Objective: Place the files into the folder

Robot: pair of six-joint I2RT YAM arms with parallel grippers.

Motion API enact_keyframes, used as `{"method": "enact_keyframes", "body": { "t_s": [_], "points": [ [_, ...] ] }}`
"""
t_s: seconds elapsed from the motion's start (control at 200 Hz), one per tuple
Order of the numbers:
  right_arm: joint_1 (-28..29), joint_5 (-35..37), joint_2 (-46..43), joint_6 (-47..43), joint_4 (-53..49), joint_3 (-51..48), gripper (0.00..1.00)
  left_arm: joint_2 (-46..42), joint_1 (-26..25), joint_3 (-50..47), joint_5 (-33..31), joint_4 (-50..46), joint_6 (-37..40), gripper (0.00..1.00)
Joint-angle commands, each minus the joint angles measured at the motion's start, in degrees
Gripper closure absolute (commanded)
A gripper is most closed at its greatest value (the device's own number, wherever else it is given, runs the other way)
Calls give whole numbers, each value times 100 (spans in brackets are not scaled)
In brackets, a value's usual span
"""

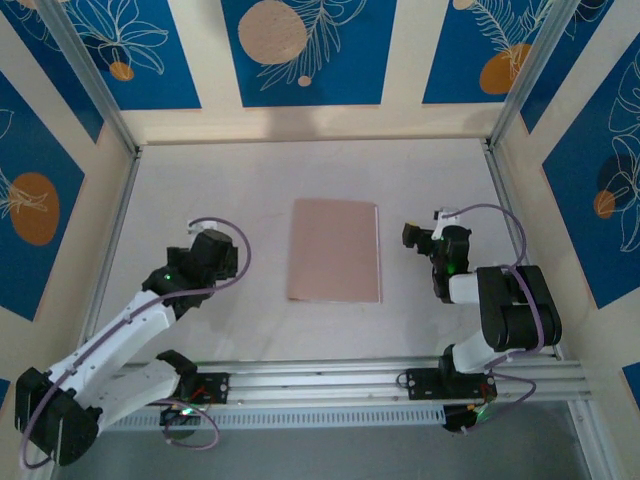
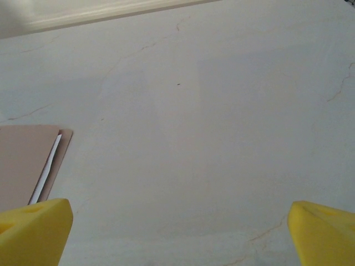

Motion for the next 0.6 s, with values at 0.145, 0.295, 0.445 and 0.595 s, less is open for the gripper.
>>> {"method": "enact_keyframes", "body": {
  "t_s": [0.145, 0.295, 0.445, 0.595],
  "points": [
    [71, 215, 1, -140, 80, 152, 1, 1344, 1151, -791, 552, 2939, 1571, 0],
    [68, 221, 1, -131, 81, 145, 1, 2045, 1397, -1186, 938, 4603, 1672, 0],
    [70, 221, 1, -137, 76, 146, 1, 2583, 1599, -1121, 1338, 5345, 1909, 0],
    [70, 222, 8, -136, 78, 152, 1, 2917, 1827, -1021, 1826, 5921, 1935, 0]
  ]
}}
